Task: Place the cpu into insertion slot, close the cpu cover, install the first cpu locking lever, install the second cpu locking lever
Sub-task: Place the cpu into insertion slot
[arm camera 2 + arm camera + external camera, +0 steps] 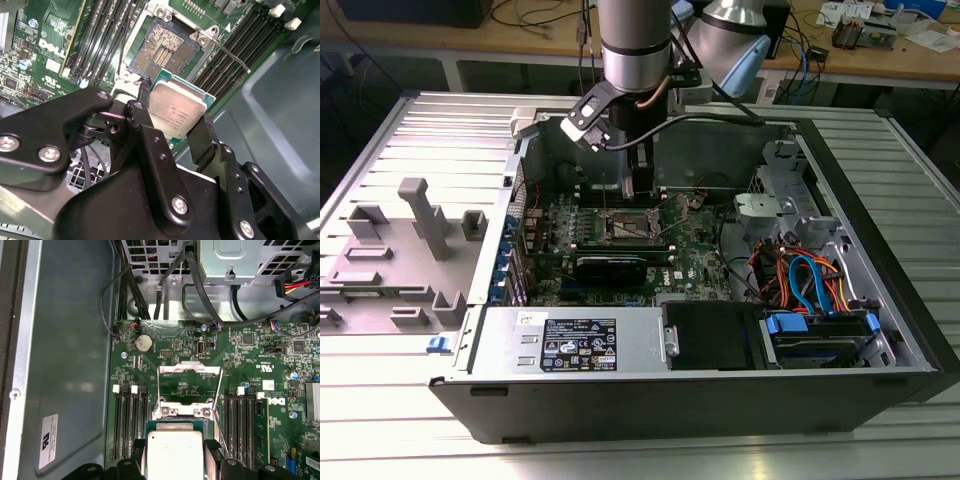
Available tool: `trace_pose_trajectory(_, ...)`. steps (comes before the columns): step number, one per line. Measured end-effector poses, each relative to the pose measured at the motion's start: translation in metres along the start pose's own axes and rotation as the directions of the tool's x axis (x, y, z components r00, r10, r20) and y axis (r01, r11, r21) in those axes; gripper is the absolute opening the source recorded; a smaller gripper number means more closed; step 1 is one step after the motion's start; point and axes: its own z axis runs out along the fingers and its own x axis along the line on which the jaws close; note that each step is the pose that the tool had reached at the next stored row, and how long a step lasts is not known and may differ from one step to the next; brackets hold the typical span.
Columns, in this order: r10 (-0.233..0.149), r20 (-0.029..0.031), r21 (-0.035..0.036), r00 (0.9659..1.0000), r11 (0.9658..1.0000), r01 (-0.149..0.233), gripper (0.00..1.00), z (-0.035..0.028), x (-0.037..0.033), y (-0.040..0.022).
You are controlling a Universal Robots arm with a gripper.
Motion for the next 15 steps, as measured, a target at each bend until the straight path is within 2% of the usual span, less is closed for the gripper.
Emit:
trace_pose_trajectory(5, 0.0, -0.0009, -0.0041, 1.0, 1.0, 0.0, 0.54, 0.0054, -0.0018, -0.0029)
trace_pose_trajectory(7, 0.0, -0.0008, -0.0041, 1.0, 1.0, 0.0, 0.54, 0.0078, -0.002, -0.0033)
trace_pose_trajectory(12, 0.0, -0.0012, -0.0044, 1.0, 1.0, 0.0, 0.54, 0.0086, -0.0019, -0.0036)
trace_pose_trajectory(15, 0.0, -0.0008, -0.0042, 1.0, 1.0, 0.0, 0.54, 0.0126, -0.0021, -0.0059)
